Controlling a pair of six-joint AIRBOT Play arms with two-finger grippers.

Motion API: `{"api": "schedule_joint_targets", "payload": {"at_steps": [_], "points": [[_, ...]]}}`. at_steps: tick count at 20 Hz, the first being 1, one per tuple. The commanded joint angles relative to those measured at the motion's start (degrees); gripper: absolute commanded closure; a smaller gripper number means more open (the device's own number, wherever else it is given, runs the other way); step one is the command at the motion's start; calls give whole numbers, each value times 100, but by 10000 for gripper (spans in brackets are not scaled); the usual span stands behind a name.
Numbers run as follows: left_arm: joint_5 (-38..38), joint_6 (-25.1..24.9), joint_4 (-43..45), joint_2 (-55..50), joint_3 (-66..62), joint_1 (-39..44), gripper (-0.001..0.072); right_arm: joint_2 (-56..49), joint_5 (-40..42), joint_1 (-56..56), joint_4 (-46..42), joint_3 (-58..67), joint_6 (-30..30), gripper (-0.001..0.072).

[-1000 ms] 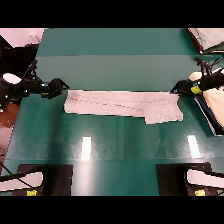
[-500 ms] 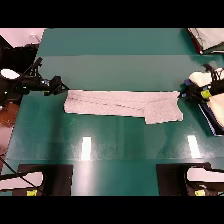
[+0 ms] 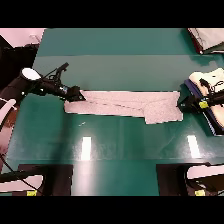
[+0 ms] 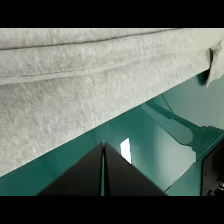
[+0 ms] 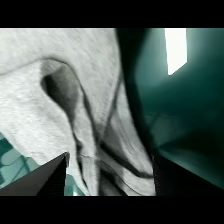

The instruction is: Fold the shirts.

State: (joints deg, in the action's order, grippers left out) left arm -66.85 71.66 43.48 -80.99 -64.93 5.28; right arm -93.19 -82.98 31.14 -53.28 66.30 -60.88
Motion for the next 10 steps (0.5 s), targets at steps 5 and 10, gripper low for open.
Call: {"api": "schedule_joint_targets", "payload": {"at_steps": [5,10], "points": [[83,39,22,-2,-7,302,685,-387,144,-396,422,-15,437,205],[83,48,24,-2,-4,302,686,-385,334,-579,426,188,507,643]]}}
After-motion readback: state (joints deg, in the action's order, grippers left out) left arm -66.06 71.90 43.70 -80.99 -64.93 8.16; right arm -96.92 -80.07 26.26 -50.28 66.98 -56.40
